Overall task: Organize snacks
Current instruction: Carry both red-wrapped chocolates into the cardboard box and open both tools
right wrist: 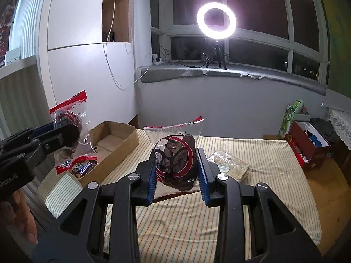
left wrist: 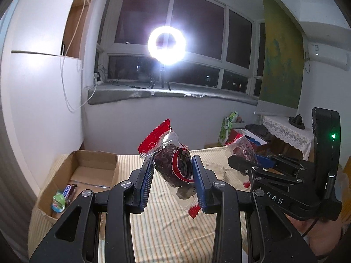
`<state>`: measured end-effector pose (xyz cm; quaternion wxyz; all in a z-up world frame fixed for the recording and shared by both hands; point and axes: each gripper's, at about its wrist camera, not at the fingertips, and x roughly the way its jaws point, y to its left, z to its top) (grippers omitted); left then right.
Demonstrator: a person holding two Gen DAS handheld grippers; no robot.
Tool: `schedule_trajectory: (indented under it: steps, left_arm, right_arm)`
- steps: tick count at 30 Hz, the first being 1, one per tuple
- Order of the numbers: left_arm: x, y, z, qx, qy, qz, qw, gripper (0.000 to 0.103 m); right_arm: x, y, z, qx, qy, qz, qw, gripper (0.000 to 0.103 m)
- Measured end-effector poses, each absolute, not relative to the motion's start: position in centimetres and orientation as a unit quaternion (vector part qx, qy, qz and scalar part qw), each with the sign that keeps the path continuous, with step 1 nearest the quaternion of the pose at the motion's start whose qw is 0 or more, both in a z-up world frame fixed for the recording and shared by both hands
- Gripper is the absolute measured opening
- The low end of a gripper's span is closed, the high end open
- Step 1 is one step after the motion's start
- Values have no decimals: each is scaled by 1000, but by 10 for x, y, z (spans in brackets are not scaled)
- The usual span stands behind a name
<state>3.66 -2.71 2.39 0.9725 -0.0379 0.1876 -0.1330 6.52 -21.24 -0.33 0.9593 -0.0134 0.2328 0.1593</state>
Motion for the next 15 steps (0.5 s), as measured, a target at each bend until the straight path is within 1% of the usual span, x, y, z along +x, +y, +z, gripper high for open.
schedule_trajectory:
  steps: [8,15]
  left_arm:
    - [36,-16,18,-46,191,-130,972,33]
    - [29,15,15,-54,187,-106,975,33]
  right_arm:
    - [70,-195,-10,-25,246,167,954,33]
    - [78,-140,-12,-49,252,206,944,33]
